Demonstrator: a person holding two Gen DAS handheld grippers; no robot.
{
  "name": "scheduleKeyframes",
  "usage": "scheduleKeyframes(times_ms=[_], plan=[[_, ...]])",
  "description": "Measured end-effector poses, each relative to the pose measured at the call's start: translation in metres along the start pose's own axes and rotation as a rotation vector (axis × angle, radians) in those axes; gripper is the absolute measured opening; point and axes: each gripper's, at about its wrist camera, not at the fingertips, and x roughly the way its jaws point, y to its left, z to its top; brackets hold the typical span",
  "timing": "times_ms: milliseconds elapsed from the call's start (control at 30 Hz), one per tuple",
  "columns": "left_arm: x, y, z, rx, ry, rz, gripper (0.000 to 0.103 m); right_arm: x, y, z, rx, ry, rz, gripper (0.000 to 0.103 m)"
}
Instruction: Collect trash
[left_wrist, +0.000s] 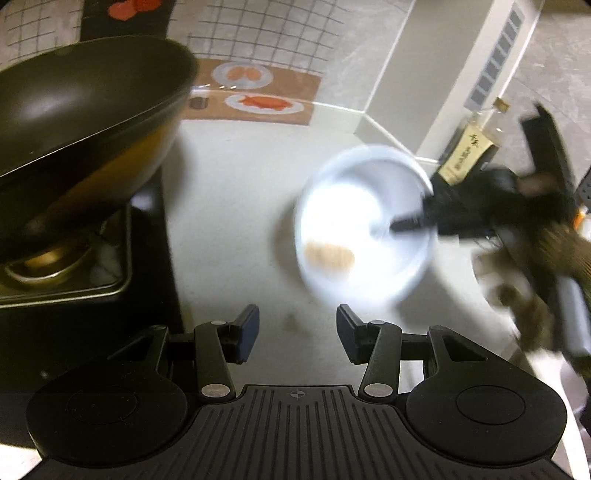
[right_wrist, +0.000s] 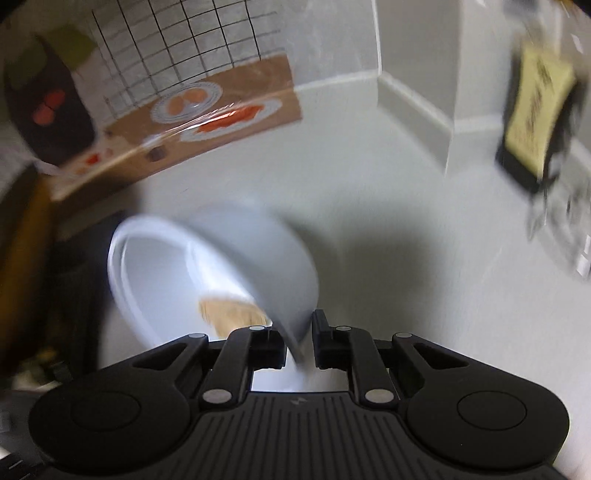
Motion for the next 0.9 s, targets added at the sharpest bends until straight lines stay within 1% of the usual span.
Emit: scheduleKeyframes(times_ms=[33,100,167,200,300,367,467,533,567,633,700,800,833,867,900], plan=[[0.000,-0.001,0.001,0.005,-0.005,-0.009,0.051,-0.006,-0.006,-0.010,0.031,0.042,0.056,0.015],[0.002,-0.002,0.002,0.011,-0.010,-0.008,0.051,-0.014,-0.019,-0.031,0.102,0.120,0.138,0.016],[0.004,-0.002,0.001,0.016,-0.007,-0.006,0.057,-0.019,-0.030,-0.048,0.145,0.152,0.175,0.016],[0.006,-0.002,0.001,0.019,-0.001,-0.024,0.059,-0.021,-0.036,-0.055,0.169,0.160,0.182,0.016],[0.008,-0.010,0.000,0.031,0.009,-0.064,0.059,-0.025,-0.057,-0.067,0.253,0.145,0.212,0.015],[0.010,-0.017,0.000,0.047,0.009,-0.083,0.055,-0.027,-0.067,-0.070,0.310,0.136,0.217,0.017],[0.013,-0.023,0.004,0.039,0.008,-0.130,0.053,-0.031,-0.076,-0.069,0.346,0.100,0.193,0.018],[0.016,-0.029,0.006,0.053,0.002,-0.124,0.053,-0.033,-0.081,-0.066,0.355,0.074,0.171,0.019],[0.019,-0.032,0.008,0.063,0.004,-0.112,0.053,-0.035,-0.082,-0.065,0.358,0.064,0.167,0.022],[0.028,-0.036,0.010,0.069,0.013,-0.111,0.053,-0.040,-0.081,-0.063,0.329,0.038,0.151,0.024],[0.036,-0.038,0.011,0.069,0.030,-0.102,0.053,-0.047,-0.072,-0.062,0.242,-0.002,0.094,0.026],[0.048,-0.039,0.012,0.062,0.051,-0.083,0.053,-0.063,-0.052,-0.062,0.060,-0.098,-0.037,0.032],[0.050,-0.040,0.012,0.059,0.057,-0.077,0.053,-0.069,-0.044,-0.063,-0.001,-0.137,-0.081,0.036],[0.053,-0.040,0.012,0.059,0.063,-0.073,0.054,-0.075,-0.037,-0.064,-0.053,-0.167,-0.104,0.039],[0.056,-0.040,0.012,0.058,0.069,-0.067,0.053,-0.079,-0.030,-0.065,-0.109,-0.190,-0.102,0.039]])
